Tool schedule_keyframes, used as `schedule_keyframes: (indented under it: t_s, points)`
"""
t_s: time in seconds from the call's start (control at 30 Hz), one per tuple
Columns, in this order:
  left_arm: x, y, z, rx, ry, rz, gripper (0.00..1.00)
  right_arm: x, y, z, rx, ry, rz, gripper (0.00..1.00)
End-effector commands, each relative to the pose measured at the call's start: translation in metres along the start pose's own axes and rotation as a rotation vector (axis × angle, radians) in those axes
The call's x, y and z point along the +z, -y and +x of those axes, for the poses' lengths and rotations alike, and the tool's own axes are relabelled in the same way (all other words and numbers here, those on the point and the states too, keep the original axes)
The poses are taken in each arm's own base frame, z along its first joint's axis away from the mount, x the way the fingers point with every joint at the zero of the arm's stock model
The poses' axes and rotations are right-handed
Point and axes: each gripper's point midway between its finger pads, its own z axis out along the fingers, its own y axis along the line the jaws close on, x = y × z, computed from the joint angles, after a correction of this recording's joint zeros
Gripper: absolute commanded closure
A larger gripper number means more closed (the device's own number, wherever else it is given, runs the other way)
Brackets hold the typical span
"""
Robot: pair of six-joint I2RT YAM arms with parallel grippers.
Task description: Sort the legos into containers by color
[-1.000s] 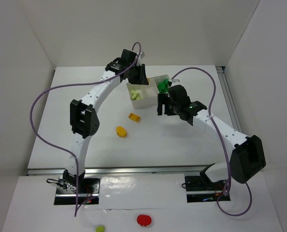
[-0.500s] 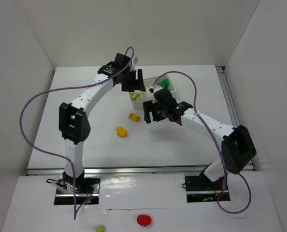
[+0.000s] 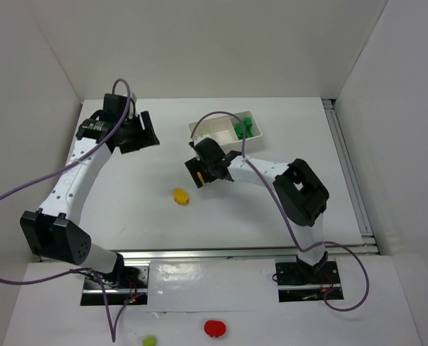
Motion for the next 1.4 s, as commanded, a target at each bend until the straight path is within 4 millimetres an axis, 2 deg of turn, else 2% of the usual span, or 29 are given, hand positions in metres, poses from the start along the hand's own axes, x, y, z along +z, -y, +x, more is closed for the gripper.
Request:
schedule_keyframes:
  t_s: [0.0, 0.03, 0.13, 0.27, 0.33, 0.37, 0.4, 0.47, 0.53, 0.57, 0.6, 0.63, 0.7, 0.77, 0.8, 0.87, 0.93, 1.0, 1.1, 1.13, 1.17, 1.2, 1.23, 1.27, 1.3, 1.37]
  points:
    - [0.003, -0.023, 0.033, -0.051, -0.097, -0.062, 0.23, 0.014, 0.005, -0.03, -0.024, 0.093, 0.025, 0.15]
    - [0.004, -0.025, 0.046, -0.063, -0.128, -0.058, 0.23, 0.018, 0.003, -0.028, -0.025, 0.091, 0.015, 0.16]
    - [0.006, -0.023, 0.064, -0.099, -0.172, -0.031, 0.23, 0.027, -0.008, -0.028, -0.025, 0.102, -0.041, 0.2]
    - [0.013, -0.027, 0.09, -0.14, -0.248, -0.033, 0.23, 0.034, -0.01, -0.022, -0.023, 0.092, -0.029, 0.39]
    - [0.015, -0.021, 0.099, -0.122, -0.267, -0.032, 0.23, 0.026, -0.01, -0.031, -0.001, 0.126, -0.011, 0.5]
    - [0.015, -0.02, 0.104, -0.115, -0.278, -0.032, 0.23, 0.015, -0.01, -0.036, 0.002, 0.15, -0.015, 0.55]
    - [0.018, -0.02, 0.11, -0.108, -0.289, -0.032, 0.21, 0.009, -0.01, -0.04, 0.017, 0.169, -0.019, 0.67]
    - [0.028, -0.021, 0.13, -0.093, -0.349, -0.057, 0.13, -0.01, -0.009, -0.055, 0.036, 0.22, -0.019, 0.75]
    - [0.031, -0.017, 0.137, -0.068, -0.363, -0.059, 0.08, -0.02, -0.005, -0.055, 0.039, 0.228, -0.008, 0.79]
    - [0.037, -0.015, 0.146, -0.058, -0.379, -0.068, 0.05, -0.033, -0.005, -0.066, 0.044, 0.262, -0.014, 0.79]
    - [0.037, -0.015, 0.152, -0.061, -0.392, -0.072, 0.04, -0.038, -0.002, -0.064, 0.045, 0.257, 0.001, 0.79]
    - [0.041, -0.014, 0.151, -0.061, -0.388, -0.07, 0.04, -0.043, 0.0, -0.06, 0.043, 0.249, 0.002, 0.81]
    - [0.042, -0.011, 0.154, -0.073, -0.389, -0.068, 0.04, -0.063, 0.003, -0.068, 0.05, 0.286, 0.005, 0.81]
    - [0.044, -0.001, 0.154, -0.056, -0.378, -0.036, 0.04, -0.074, 0.007, -0.065, 0.051, 0.278, 0.02, 0.81]
    - [0.047, -0.004, 0.159, -0.056, -0.397, -0.048, 0.04, -0.089, 0.01, -0.073, 0.057, 0.308, 0.027, 0.81]
    - [0.053, 0.003, 0.163, -0.037, -0.402, -0.036, 0.04, -0.1, 0.018, -0.078, 0.067, 0.33, 0.064, 0.81]
    - [0.057, 0.01, 0.171, -0.022, -0.425, -0.035, 0.04, -0.106, 0.028, -0.081, 0.102, 0.336, 0.101, 0.81]
    - [0.067, 0.015, 0.181, -0.007, -0.457, -0.042, 0.02, -0.11, 0.053, -0.092, 0.151, 0.361, 0.165, 0.81]
    - [0.079, 0.021, 0.188, -0.009, -0.479, -0.061, 0.02, -0.097, 0.079, -0.103, 0.197, 0.35, 0.21, 0.81]
    - [0.082, 0.024, 0.191, -0.013, -0.479, -0.067, 0.02, -0.083, 0.084, -0.101, 0.2, 0.326, 0.223, 0.81]
    - [0.085, 0.026, 0.189, -0.022, -0.478, -0.069, 0.02, -0.083, 0.089, -0.116, 0.213, 0.351, 0.229, 0.81]
    - [0.087, 0.026, 0.193, -0.021, -0.485, -0.082, 0.02, -0.078, 0.1, -0.121, 0.227, 0.351, 0.245, 0.81]
    - [0.093, 0.022, 0.197, -0.03, -0.494, -0.109, 0.02, -0.063, 0.104, -0.115, 0.218, 0.315, 0.259, 0.81]
    - [0.096, 0.025, 0.2, -0.021, -0.497, -0.105, 0.02, -0.061, 0.104, -0.125, 0.22, 0.33, 0.257, 0.81]
    - [0.099, 0.022, 0.202, -0.026, -0.498, -0.124, 0.02, -0.057, 0.12, -0.128, 0.24, 0.336, 0.286, 0.81]
    - [0.107, 0.018, 0.206, -0.033, -0.497, -0.144, 0.02, -0.04, 0.126, -0.124, 0.246, 0.309, 0.279, 0.78]
